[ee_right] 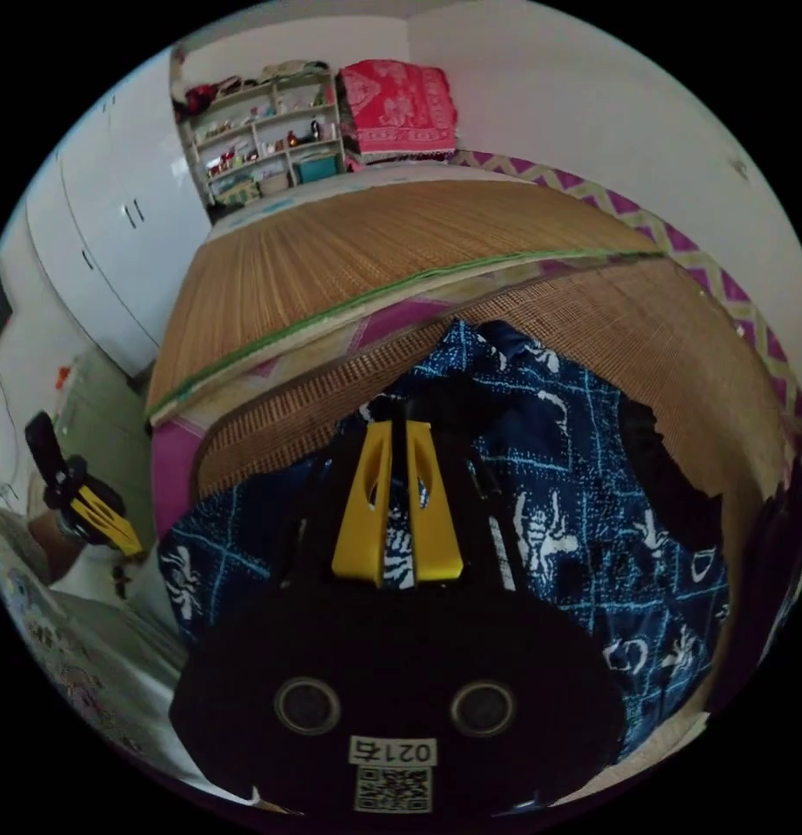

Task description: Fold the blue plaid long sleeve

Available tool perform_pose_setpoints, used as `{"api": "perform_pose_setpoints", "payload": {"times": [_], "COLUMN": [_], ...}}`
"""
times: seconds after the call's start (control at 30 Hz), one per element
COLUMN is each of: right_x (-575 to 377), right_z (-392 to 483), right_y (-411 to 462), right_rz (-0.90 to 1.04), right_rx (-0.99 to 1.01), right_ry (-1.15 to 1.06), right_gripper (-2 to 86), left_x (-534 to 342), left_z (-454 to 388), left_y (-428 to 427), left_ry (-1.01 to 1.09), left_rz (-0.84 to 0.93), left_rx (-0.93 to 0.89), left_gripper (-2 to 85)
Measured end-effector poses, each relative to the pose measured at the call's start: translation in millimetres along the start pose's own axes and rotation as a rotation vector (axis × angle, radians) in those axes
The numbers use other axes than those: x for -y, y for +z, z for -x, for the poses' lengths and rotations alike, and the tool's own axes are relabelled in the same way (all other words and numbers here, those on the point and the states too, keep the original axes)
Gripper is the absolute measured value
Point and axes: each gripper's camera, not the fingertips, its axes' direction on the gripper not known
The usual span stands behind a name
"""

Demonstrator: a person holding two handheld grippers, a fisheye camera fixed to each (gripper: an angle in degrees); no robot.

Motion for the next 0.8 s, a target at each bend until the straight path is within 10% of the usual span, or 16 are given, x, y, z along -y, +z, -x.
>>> {"api": "perform_pose_setpoints", "payload": {"times": [0.37,0.8], "right_x": [-171,-629], "right_z": [-160,-304], "right_y": [-207,-518], "right_rz": [-0.434,-0.77], "right_rx": [0.344,-0.193], "right_ry": [0.351,0.901], "right_gripper": [0.7,0.6], "left_x": [-11,8], "left_z": [-14,-70], "left_y": [47,166], "left_ry": [-0.022,0.027], "left_rz": [0.009,0.11], "left_rx": [-0.054,-0.148], "left_gripper": [-1.0,-1.0]}}
